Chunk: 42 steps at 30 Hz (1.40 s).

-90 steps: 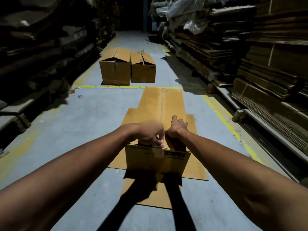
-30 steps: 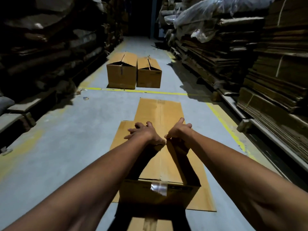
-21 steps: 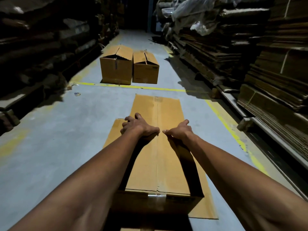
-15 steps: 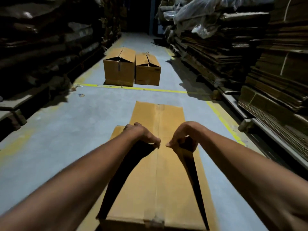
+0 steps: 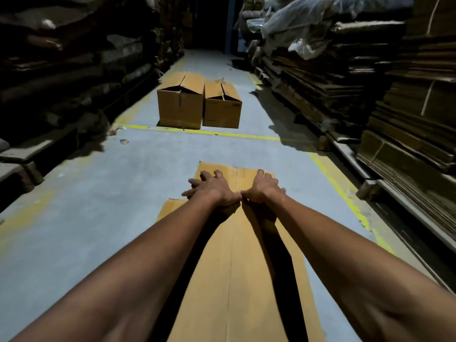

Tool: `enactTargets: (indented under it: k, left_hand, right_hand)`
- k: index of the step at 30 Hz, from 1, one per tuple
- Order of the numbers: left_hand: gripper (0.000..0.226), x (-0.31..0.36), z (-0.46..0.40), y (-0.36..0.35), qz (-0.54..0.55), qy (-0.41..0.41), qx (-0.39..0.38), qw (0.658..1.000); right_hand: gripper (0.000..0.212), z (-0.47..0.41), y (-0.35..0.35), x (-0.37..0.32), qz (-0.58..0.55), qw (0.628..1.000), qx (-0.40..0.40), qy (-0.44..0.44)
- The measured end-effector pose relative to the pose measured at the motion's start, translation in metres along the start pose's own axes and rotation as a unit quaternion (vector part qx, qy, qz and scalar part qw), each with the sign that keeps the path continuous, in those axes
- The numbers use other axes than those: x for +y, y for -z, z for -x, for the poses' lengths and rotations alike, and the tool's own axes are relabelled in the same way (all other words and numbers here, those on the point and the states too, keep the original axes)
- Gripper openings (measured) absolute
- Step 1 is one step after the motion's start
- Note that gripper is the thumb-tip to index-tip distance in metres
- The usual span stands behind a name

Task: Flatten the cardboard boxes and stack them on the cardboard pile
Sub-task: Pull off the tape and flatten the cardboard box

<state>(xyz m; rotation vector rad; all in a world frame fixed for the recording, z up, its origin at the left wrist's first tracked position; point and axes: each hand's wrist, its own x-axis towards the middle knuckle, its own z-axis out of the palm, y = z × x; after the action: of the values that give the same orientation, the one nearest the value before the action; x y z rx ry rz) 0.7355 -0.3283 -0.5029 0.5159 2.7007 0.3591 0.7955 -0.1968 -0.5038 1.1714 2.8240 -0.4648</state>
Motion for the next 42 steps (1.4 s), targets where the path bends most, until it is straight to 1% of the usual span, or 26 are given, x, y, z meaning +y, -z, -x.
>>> enactTargets:
  k: [2,4,8,10,13,16,19,23,25,28,31,35,40,42]
  left_hand:
    - [0.13,-0.001,-0.018,0.001,0.007,0.005,0.018,1.0]
    - [0.133,-0.004,-0.038,0.0,0.009,0.008,0.017,1.0]
    - [0.131,-0.001,-0.061,0.002,-0.018,-0.003,0.009,1.0]
    - [0.134,0.0,-0.068,0.002,-0.027,-0.011,0.013,0.999]
    - [0.145,0.001,-0.081,0.001,-0.043,-0.02,0.012,0.999]
    - [0.157,0.002,-0.089,0.0,-0.051,-0.026,0.01,0.998]
    - [0.159,0.003,-0.088,0.003,-0.05,-0.026,0.002,0.998]
    - [0.149,0.003,-0.083,0.009,-0.055,-0.043,-0.003,0.998]
    - [0.143,0.002,-0.08,0.011,-0.054,-0.047,-0.003,0.997]
    - [0.138,0.002,-0.076,0.013,-0.051,-0.051,-0.007,0.997]
    - [0.135,0.002,-0.076,0.015,-0.045,-0.056,-0.009,0.997]
    - [0.136,0.0,-0.076,0.017,-0.043,-0.055,-0.012,0.998]
    - [0.137,0.001,-0.077,0.018,-0.045,-0.055,-0.01,0.997]
    - [0.142,0.002,-0.077,0.019,-0.047,-0.058,-0.014,0.997]
  right_hand:
    - [0.091,-0.016,-0.004,0.003,-0.02,0.999,0.026,0.018]
    - [0.089,-0.031,-0.009,0.007,-0.045,0.998,0.034,0.019]
    - [0.095,-0.052,-0.013,0.008,-0.084,0.995,0.051,0.017]
    - [0.099,-0.059,-0.011,0.005,-0.096,0.994,0.043,0.009]
    - [0.105,-0.071,-0.011,0.002,-0.089,0.996,0.016,0.01]
    - [0.102,-0.076,-0.011,-0.001,-0.085,0.996,0.007,0.015]
    - [0.093,-0.073,-0.008,-0.007,-0.096,0.995,0.0,0.022]
    - [0.08,-0.07,-0.012,-0.008,-0.098,0.994,0.017,0.042]
    - [0.068,-0.07,-0.02,-0.007,-0.098,0.993,0.042,0.06]
    - [0.041,-0.069,-0.029,-0.004,-0.109,0.986,0.085,0.099]
    - [0.022,-0.069,-0.03,-0.004,-0.132,0.976,0.092,0.144]
    - [0.014,-0.068,-0.027,-0.005,-0.166,0.966,0.109,0.165]
    - [0.007,-0.069,-0.022,-0.006,-0.147,0.968,0.115,0.17]
    - [0.005,-0.071,-0.018,-0.005,-0.141,0.968,0.115,0.174]
